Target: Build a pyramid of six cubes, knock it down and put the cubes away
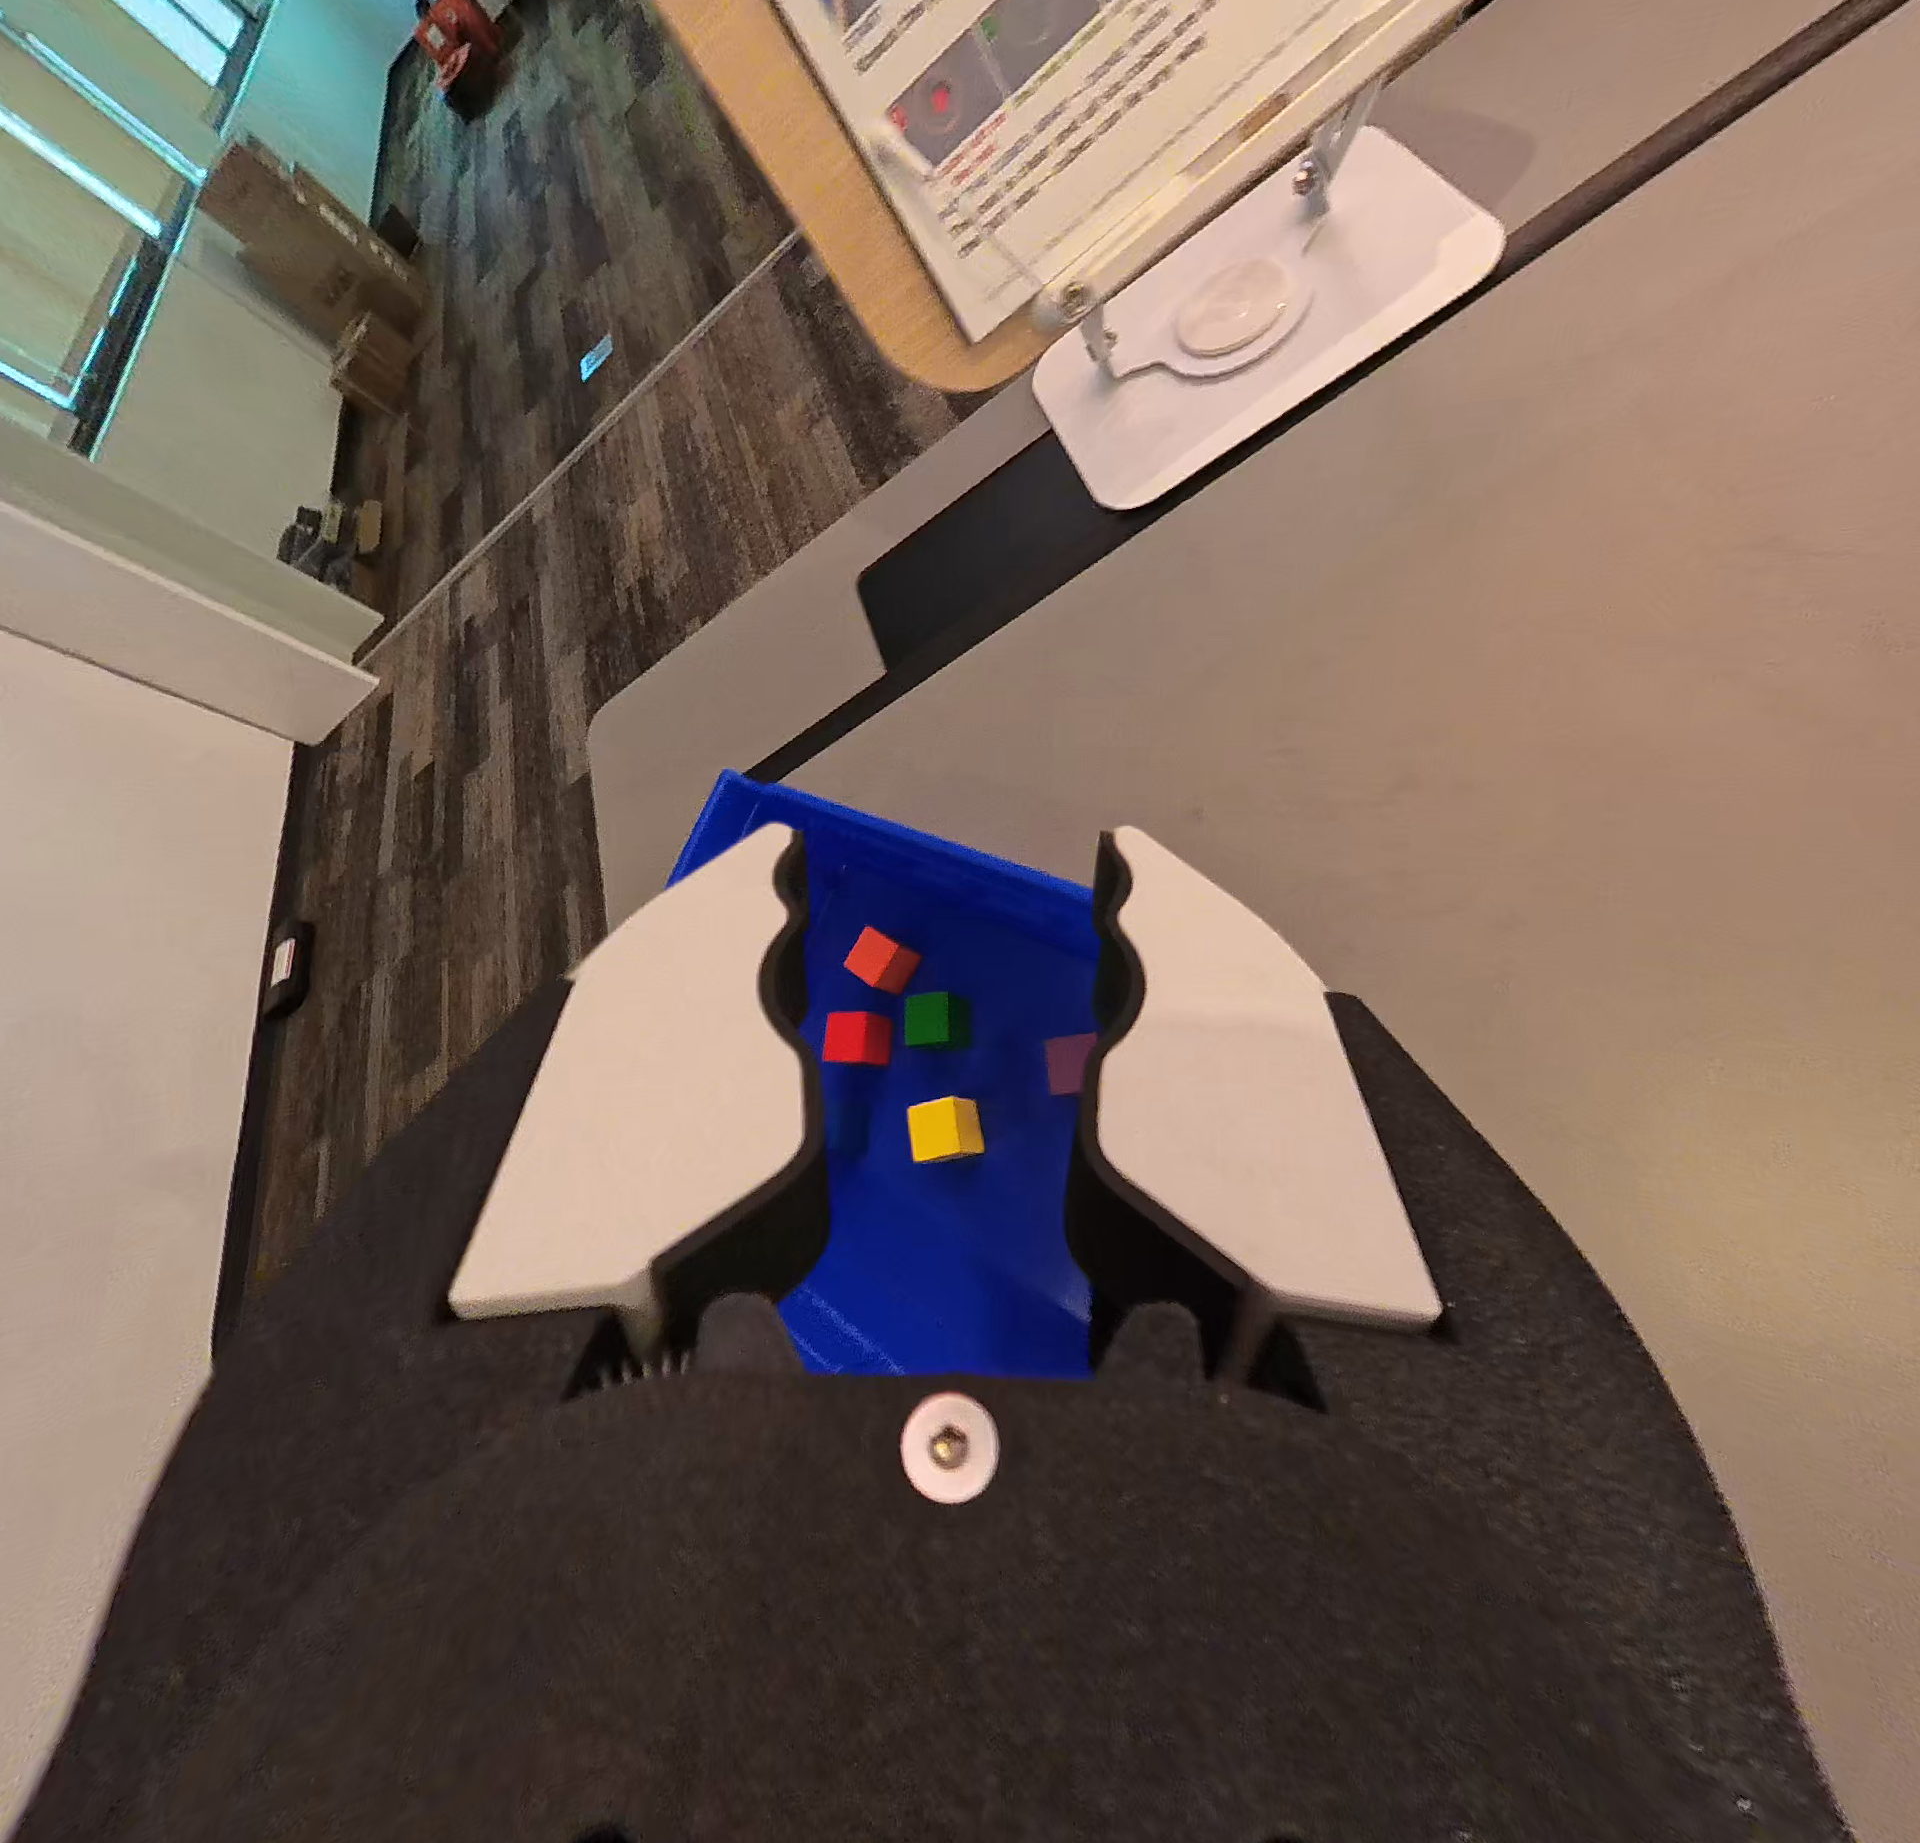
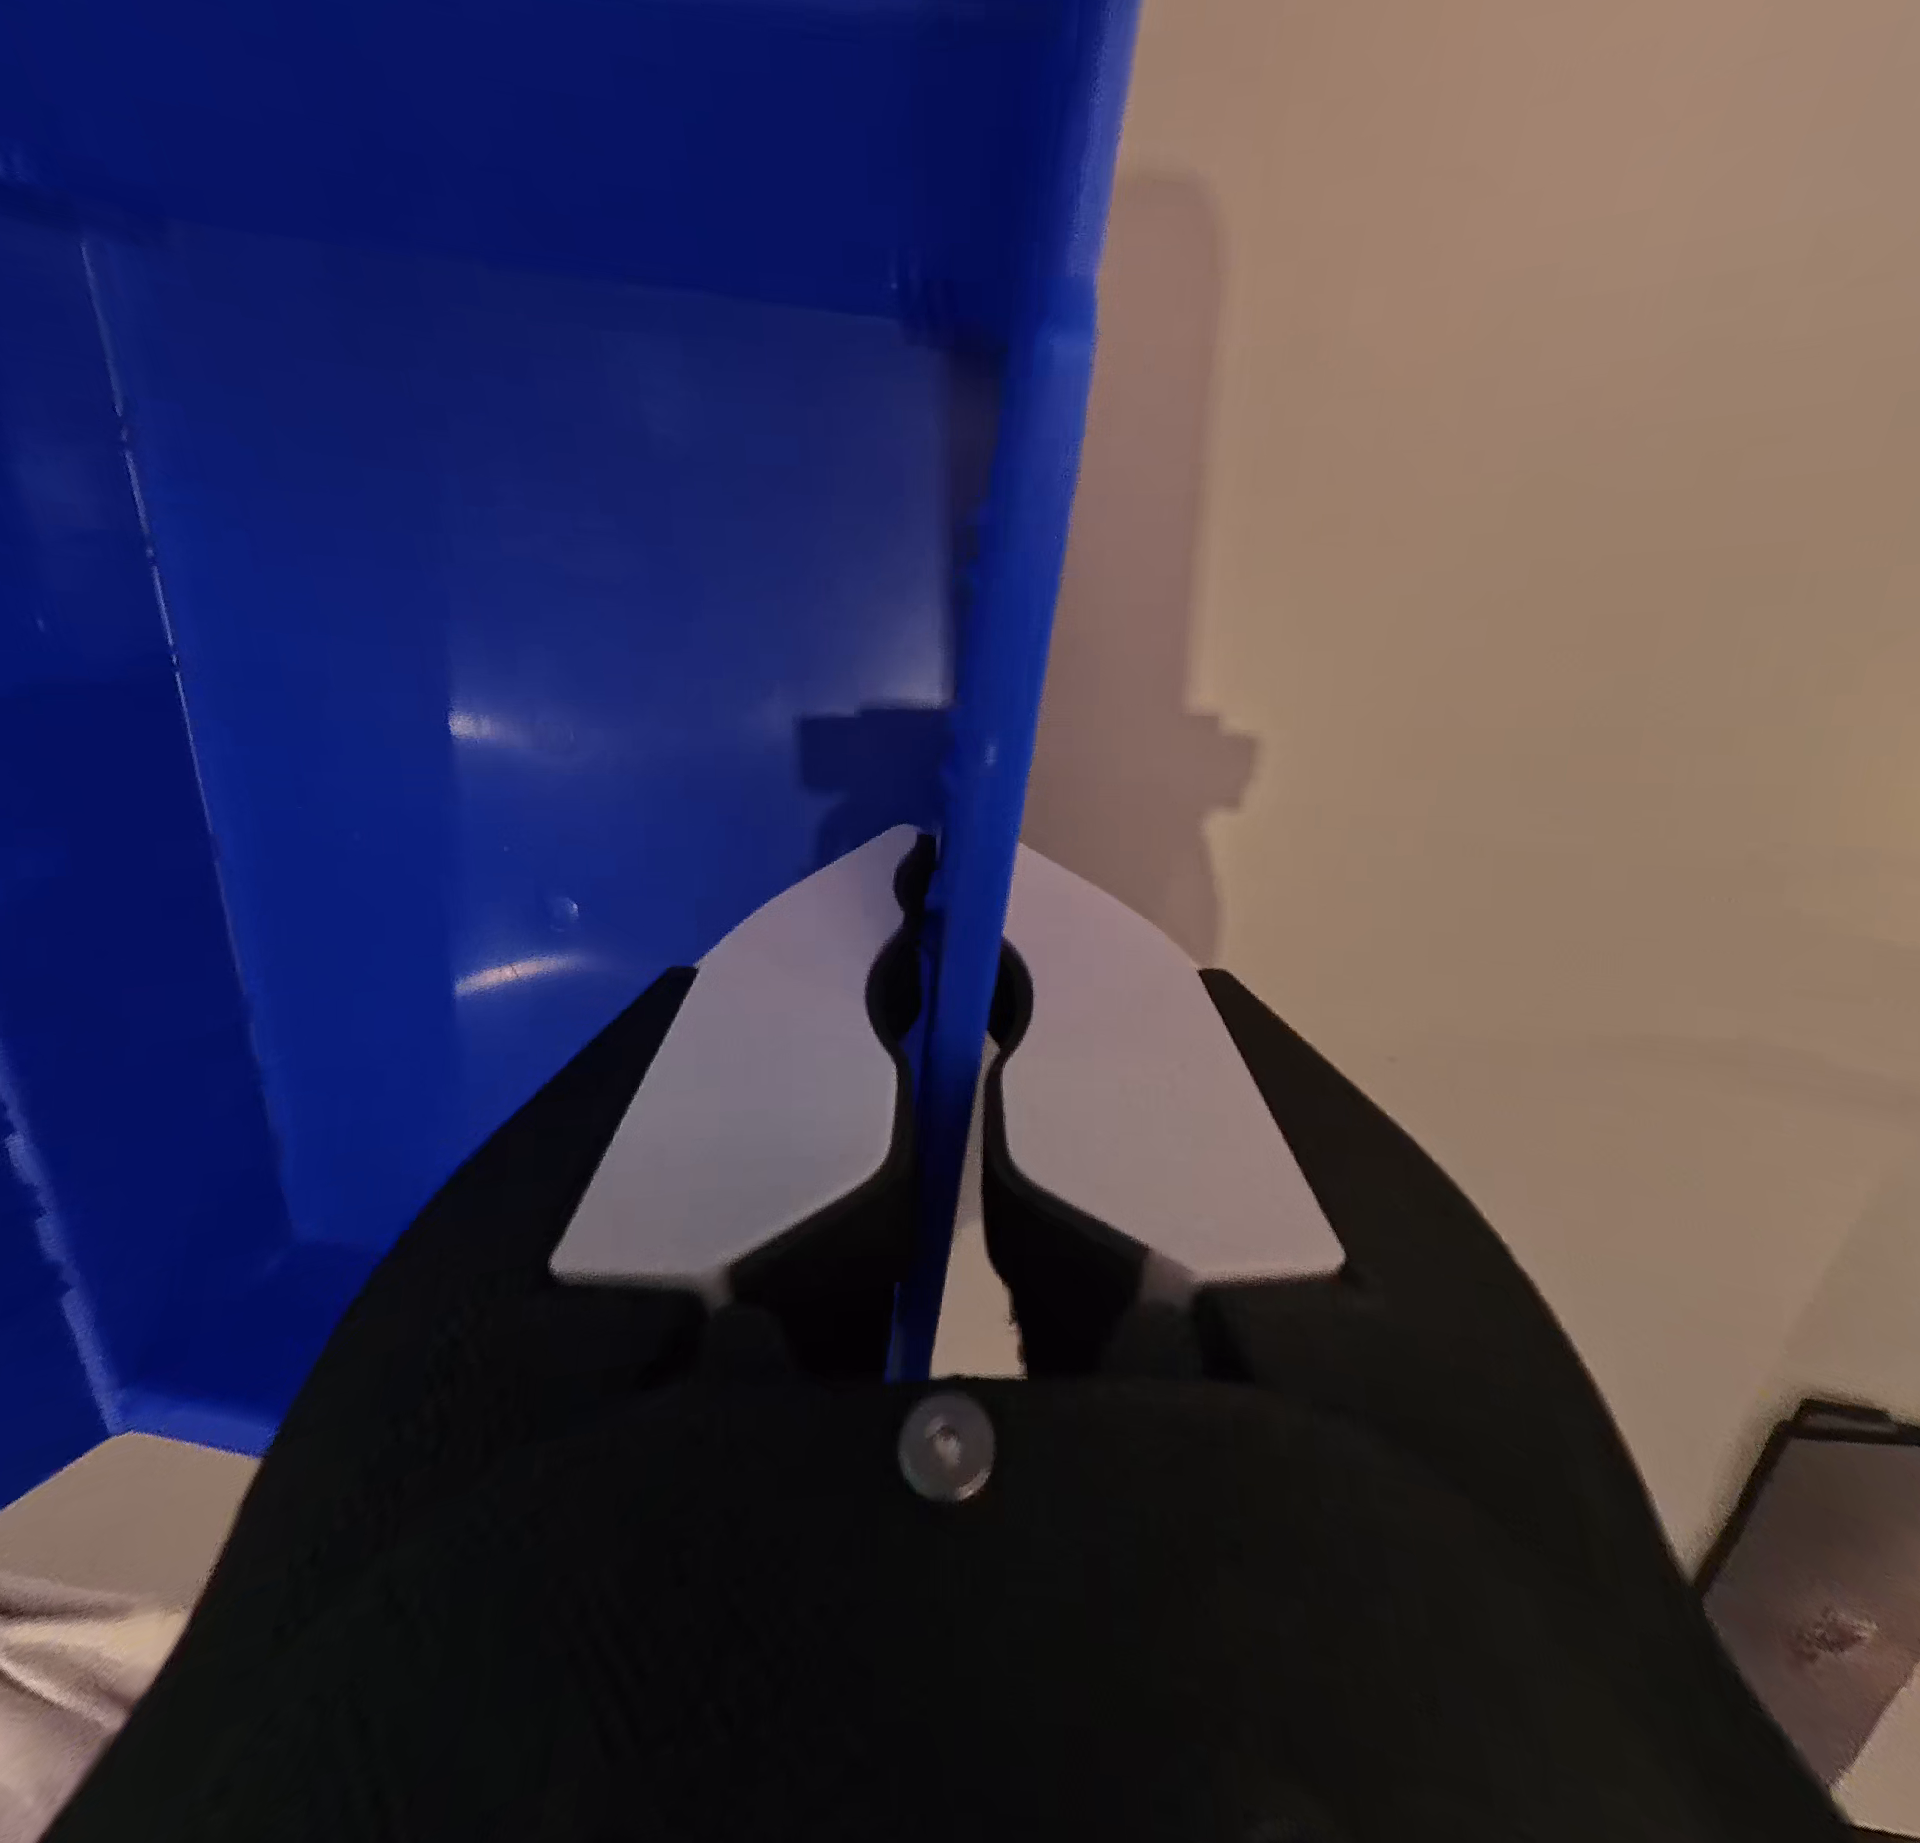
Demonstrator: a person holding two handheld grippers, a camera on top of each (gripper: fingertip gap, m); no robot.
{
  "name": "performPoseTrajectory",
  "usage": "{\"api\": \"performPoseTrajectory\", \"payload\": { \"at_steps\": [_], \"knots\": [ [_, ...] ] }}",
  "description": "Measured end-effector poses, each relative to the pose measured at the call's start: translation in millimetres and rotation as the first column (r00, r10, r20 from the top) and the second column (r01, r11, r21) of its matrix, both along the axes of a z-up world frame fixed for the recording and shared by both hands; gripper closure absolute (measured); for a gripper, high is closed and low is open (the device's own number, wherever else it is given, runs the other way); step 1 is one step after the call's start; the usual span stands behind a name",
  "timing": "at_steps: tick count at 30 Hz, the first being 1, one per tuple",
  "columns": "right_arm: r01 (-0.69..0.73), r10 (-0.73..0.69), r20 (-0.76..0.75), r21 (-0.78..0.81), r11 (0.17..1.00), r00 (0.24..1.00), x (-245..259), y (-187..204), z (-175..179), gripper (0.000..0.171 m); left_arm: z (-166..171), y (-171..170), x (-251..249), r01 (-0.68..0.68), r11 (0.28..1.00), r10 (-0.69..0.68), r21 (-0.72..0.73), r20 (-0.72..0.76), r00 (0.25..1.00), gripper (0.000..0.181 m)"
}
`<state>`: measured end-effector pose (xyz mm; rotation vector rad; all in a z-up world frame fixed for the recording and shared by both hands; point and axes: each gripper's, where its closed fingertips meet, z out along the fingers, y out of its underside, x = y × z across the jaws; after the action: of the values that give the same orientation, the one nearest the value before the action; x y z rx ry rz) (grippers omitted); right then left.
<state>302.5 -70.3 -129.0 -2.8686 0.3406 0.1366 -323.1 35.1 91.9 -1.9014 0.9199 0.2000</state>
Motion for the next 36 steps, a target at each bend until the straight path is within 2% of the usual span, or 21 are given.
{"api": "performPoseTrajectory", "payload": {
  "at_steps": [2, 5, 8, 9, 10, 13, 15, 17, 19, 21, 27, 31, 36],
  "knots": [
    [-0.041, 0.041, 0.063, -0.004, 0.999, 0.997, 1.6, -0.2, 0.7, 0.16, 1.8, 6.1, -22.7, -0.063, 0.998, 0.063, -0.005, 0.014, 0.998, 0.126],
    [-0.105, 0.092, 0.22, 0.049, 0.993, 0.971, 7.2, 5.5, 16.4, 0.149, -0.9, 17.1, -81.8, -0.241, 0.969, 0.243, -0.043, 0.042, 0.969, 0.121],
    [-0.106, 0.018, 0.394, 0.205, 0.973, 0.919, 12.8, 16.3, 59.4, 0.129, -22.9, 17.5, -153.6, -0.46, 0.874, 0.468, -0.154, 0.013, 0.884, 0.131],
    [-0.099, -0.042, 0.448, 0.287, 0.953, 0.893, 13.0, 19.7, 80.6, 0.119, -33.1, 13.8, -173.3, -0.517, 0.831, 0.525, -0.204, -0.019, 0.851, 0.13],
    [-0.107, -0.099, 0.481, 0.382, 0.918, 0.871, 8.4, 22.5, 103.5, 0.119, -40.5, 11.8, -188.7, -0.553, 0.799, 0.562, -0.236, -0.037, 0.827, 0.126],
    [-0.143, -0.215, 0.451, 0.635, 0.759, 0.866, -25.9, 27.1, 163.4, 0.12, -54.7, 17.5, -212.1, -0.579, 0.755, 0.613, -0.309, 0.016, 0.79, 0.128],
    [-0.154, -0.22, 0.398, 0.719, 0.678, 0.891, -52.1, 30.1, 187.4, 0.12, -74.4, 20.6, -222.2, -0.586, 0.701, 0.649, -0.406, 0.021, 0.761, 0.128],
    [-0.169, -0.189, 0.366, 0.751, 0.638, 0.911, -74.7, 36.7, 200.2, 0.12, -102.1, 21.5, -225.4, -0.563, 0.645, 0.649, -0.517, -0.02, 0.761, 0.129],
    [-0.216, -0.14, 0.386, 0.742, 0.634, 0.912, -91.6, 44.2, 204.8, 0.12, -128.9, 22.1, -221.7, -0.516, 0.595, 0.621, -0.617, -0.055, 0.782, 0.137],
    [-0.251, -0.094, 0.398, 0.726, 0.64, 0.912, -102.7, 51.1, 204.1, 0.12, -150.3, 21.8, -220.1, -0.49, 0.541, 0.603, -0.684, -0.091, 0.793, 0.135],
    [-0.285, -0.011, 0.361, 0.754, 0.592, 0.933, -125.7, 57.9, 205.5, 0.119, -183.2, 15.2, -214.6, -0.446, 0.418, 0.58, -0.791, -0.146, 0.802, 0.136],
    [-0.294, 0.01, 0.359, 0.747, 0.597, 0.933, -127.1, 56.8, 201.8, 0.119, -192.3, 16.1, -213.6, -0.476, 0.381, 0.564, -0.793, -0.208, 0.799, 0.139],
    [-0.306, 0.051, 0.352, 0.723, 0.62, 0.935, -128.3, 59.2, 189.7, 0.119, -193.0, 24.4, -212.2, -0.504, 0.397, 0.544, -0.767, -0.245, 0.802, 0.142]
  ]
}}
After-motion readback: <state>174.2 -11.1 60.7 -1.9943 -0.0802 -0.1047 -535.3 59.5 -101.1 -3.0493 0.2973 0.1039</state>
